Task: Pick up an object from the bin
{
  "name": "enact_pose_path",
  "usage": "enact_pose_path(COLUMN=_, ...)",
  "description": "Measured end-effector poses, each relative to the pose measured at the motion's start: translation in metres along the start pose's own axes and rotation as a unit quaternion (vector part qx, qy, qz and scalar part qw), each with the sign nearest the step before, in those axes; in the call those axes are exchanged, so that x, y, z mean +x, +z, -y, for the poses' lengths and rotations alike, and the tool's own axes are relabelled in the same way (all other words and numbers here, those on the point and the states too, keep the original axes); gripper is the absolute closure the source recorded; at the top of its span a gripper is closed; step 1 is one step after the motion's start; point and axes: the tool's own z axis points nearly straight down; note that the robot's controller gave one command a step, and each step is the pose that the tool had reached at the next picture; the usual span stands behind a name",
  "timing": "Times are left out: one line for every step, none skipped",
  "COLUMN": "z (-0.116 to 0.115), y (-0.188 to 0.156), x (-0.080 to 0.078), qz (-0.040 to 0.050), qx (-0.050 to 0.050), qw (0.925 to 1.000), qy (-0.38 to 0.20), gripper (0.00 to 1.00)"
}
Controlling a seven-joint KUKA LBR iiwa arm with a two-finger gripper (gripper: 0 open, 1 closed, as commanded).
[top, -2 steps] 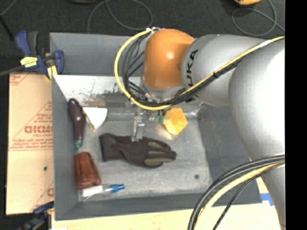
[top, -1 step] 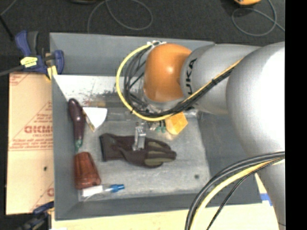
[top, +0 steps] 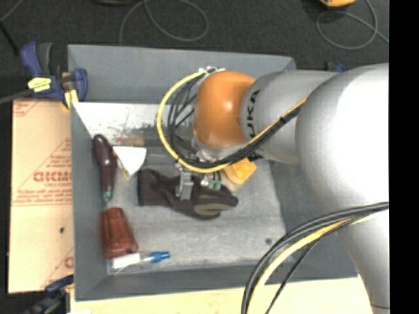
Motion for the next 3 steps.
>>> enact_pose_path(z=0.000, y=0.000, x=0.000, qz=0.0000, qx=0.000, qw=1.0000, qy=0.001, gripper=1.00)
enact_pose_path(z=0.000, y=0.000, x=0.000, qz=0.0000, qx=0.000, qw=1.0000, qy=0.001, gripper=1.00)
enact_pose_path(z=0.005, y=-0.095, x=-0.010, qz=0.0019, qx=0.000, qw=0.9999, qy=-0.012, gripper=1.00)
